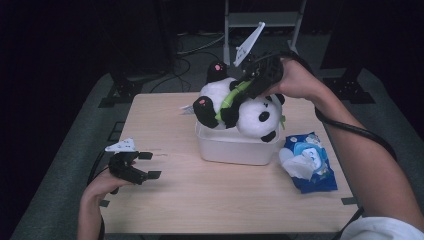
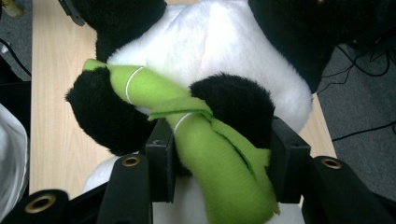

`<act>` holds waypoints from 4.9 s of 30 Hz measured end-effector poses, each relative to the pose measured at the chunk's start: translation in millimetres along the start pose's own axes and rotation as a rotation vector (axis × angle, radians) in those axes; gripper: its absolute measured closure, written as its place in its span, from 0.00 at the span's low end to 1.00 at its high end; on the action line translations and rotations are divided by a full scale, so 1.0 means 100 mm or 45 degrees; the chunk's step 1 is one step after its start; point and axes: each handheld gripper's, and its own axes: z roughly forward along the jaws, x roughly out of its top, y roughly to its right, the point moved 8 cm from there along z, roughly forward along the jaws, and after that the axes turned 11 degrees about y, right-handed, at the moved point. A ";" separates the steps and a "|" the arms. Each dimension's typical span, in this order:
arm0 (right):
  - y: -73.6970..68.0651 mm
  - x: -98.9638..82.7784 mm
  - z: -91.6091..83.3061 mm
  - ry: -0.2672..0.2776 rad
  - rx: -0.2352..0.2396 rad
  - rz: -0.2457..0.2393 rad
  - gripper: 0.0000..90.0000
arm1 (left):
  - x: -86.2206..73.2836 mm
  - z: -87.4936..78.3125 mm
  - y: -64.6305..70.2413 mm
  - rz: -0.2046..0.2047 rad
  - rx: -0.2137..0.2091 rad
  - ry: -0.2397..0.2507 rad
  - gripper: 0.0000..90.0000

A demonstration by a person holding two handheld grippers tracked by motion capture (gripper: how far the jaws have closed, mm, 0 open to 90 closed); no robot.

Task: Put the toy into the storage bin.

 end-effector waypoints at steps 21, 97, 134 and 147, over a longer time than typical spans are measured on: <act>0.29 -0.30 0.36 -0.011 0.052 0.049 0.57 | 0.03 -0.05 -0.02 -0.005 0.021 0.020 0.09; -0.30 -1.04 1.24 -0.064 0.303 0.108 0.57 | 0.05 -0.08 0.01 -0.024 -0.031 0.066 0.09; -0.25 -1.12 1.10 -0.010 0.238 0.274 0.37 | 0.05 -0.05 0.02 -0.018 -0.032 0.061 0.09; -0.21 -1.10 0.89 0.042 0.211 0.299 0.35 | 0.03 -0.02 0.01 -0.017 -0.032 0.051 0.09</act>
